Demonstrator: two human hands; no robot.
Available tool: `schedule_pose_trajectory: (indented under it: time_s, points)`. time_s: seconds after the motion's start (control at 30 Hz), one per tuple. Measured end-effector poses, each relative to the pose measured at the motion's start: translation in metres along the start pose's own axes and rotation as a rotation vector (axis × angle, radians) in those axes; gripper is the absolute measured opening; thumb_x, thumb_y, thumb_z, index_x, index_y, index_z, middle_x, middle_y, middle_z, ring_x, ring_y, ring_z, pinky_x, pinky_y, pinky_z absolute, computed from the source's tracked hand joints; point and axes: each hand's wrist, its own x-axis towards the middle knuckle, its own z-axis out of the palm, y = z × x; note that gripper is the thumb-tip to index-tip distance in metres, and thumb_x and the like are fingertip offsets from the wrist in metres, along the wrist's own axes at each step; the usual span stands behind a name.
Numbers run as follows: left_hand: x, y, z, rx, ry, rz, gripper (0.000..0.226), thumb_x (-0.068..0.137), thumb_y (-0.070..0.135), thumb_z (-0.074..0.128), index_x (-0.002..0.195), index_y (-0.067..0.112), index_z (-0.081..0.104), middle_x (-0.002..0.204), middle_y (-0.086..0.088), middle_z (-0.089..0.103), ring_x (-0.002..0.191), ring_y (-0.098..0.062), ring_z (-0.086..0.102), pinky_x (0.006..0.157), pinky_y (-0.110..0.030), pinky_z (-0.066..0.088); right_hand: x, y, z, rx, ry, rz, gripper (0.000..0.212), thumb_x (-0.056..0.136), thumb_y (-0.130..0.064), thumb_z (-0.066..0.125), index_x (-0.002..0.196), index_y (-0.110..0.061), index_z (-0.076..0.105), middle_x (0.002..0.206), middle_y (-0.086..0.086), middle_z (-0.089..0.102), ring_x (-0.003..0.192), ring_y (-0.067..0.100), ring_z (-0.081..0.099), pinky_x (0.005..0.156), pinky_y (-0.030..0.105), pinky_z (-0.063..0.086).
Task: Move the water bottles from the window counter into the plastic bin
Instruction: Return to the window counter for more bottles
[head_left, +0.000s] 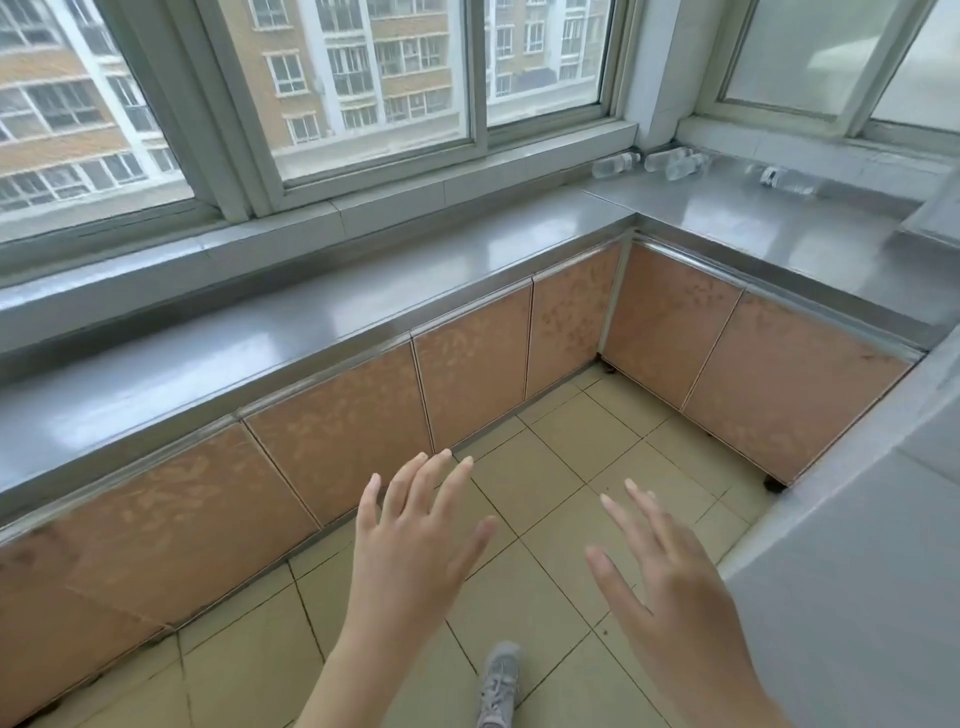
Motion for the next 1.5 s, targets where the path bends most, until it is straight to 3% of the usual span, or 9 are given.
schedule_pose_trajectory:
  time_s: [0.3, 0.4, 0.5, 0.57, 0.67, 0.83, 1.33, 1.5]
  points:
    - [0.201, 0.008, 0.086, -0.068, -0.047, 0.089, 0.057, 0.092, 0.057, 0.038, 0.132, 0.025, 0.063, 0.136, 0.002, 0.062, 0.130, -0.021, 0.053, 0.110, -0.046, 0.025, 0.170, 0.059, 0.022, -0.070, 0.049, 0.052, 0.052, 0.089, -0.048, 0.040, 0.131, -0.022, 0.057, 0.142, 0.001, 0.050, 0.127, 0.014, 0.039, 0.094, 0.049, 0.049]
    - [0.264, 0.015, 0.105, -0.072, -0.090, 0.128, 0.057, 0.094, 0.058, 0.036, 0.134, 0.027, 0.061, 0.139, 0.004, 0.060, 0.132, -0.020, 0.052, 0.112, -0.045, 0.024, 0.224, 0.080, 0.023, -0.091, 0.094, 0.074, 0.052, 0.090, -0.049, 0.040, 0.127, -0.020, 0.060, 0.139, 0.003, 0.054, 0.126, 0.015, 0.040, 0.094, 0.052, 0.048]
    - [0.319, 0.027, 0.125, -0.099, -0.108, 0.154, 0.058, 0.095, 0.059, 0.034, 0.136, 0.028, 0.058, 0.141, 0.006, 0.058, 0.134, -0.019, 0.049, 0.113, -0.044, 0.022, 0.269, 0.104, 0.026, -0.097, 0.118, 0.107, 0.060, 0.095, -0.058, 0.026, 0.128, -0.021, 0.059, 0.139, 0.003, 0.054, 0.126, 0.015, 0.040, 0.098, 0.054, 0.042]
    - [0.354, 0.038, 0.141, -0.101, -0.127, 0.184, 0.058, 0.095, 0.059, 0.033, 0.136, 0.027, 0.059, 0.140, 0.005, 0.058, 0.134, -0.019, 0.051, 0.113, -0.044, 0.022, 0.300, 0.124, 0.028, -0.078, 0.122, 0.144, 0.059, 0.094, -0.057, 0.029, 0.129, -0.020, 0.058, 0.140, 0.002, 0.053, 0.127, 0.014, 0.038, 0.099, 0.054, 0.041]
    - [0.406, 0.055, 0.171, -0.099, -0.158, 0.211, 0.057, 0.095, 0.059, 0.034, 0.136, 0.028, 0.059, 0.141, 0.005, 0.058, 0.134, -0.019, 0.050, 0.113, -0.045, 0.022, 0.346, 0.159, 0.033, -0.035, 0.102, 0.199, 0.058, 0.090, -0.057, 0.035, 0.134, -0.024, 0.053, 0.145, -0.004, 0.046, 0.133, 0.011, 0.035, 0.106, 0.048, 0.037]
    - [0.501, 0.090, 0.222, -0.079, -0.161, 0.195, 0.056, 0.095, 0.059, 0.035, 0.137, 0.029, 0.057, 0.142, 0.006, 0.057, 0.135, -0.018, 0.049, 0.114, -0.044, 0.021, 0.440, 0.230, 0.040, 0.001, 0.026, 0.221, 0.060, 0.088, -0.057, 0.032, 0.137, -0.028, 0.049, 0.148, -0.009, 0.039, 0.138, 0.012, 0.033, 0.114, 0.038, 0.019]
    - [0.734, 0.170, 0.329, -0.081, -0.188, 0.100, 0.056, 0.095, 0.060, 0.033, 0.137, 0.031, 0.056, 0.142, 0.008, 0.055, 0.136, -0.017, 0.046, 0.115, -0.042, 0.019, 0.684, 0.390, 0.018, -0.013, -0.109, 0.195, 0.065, 0.087, -0.063, 0.022, 0.142, -0.035, 0.039, 0.152, -0.016, 0.030, 0.142, 0.003, 0.018, 0.117, 0.030, 0.006]
    - [0.822, 0.188, 0.390, -0.084, -0.206, 0.114, 0.056, 0.095, 0.061, 0.032, 0.135, 0.031, 0.058, 0.141, 0.009, 0.056, 0.135, -0.015, 0.042, 0.114, -0.044, 0.020, 0.772, 0.443, 0.025, -0.051, -0.111, 0.223, 0.062, 0.087, -0.062, 0.024, 0.141, -0.035, 0.041, 0.151, -0.015, 0.032, 0.141, 0.006, 0.021, 0.118, 0.034, 0.014]
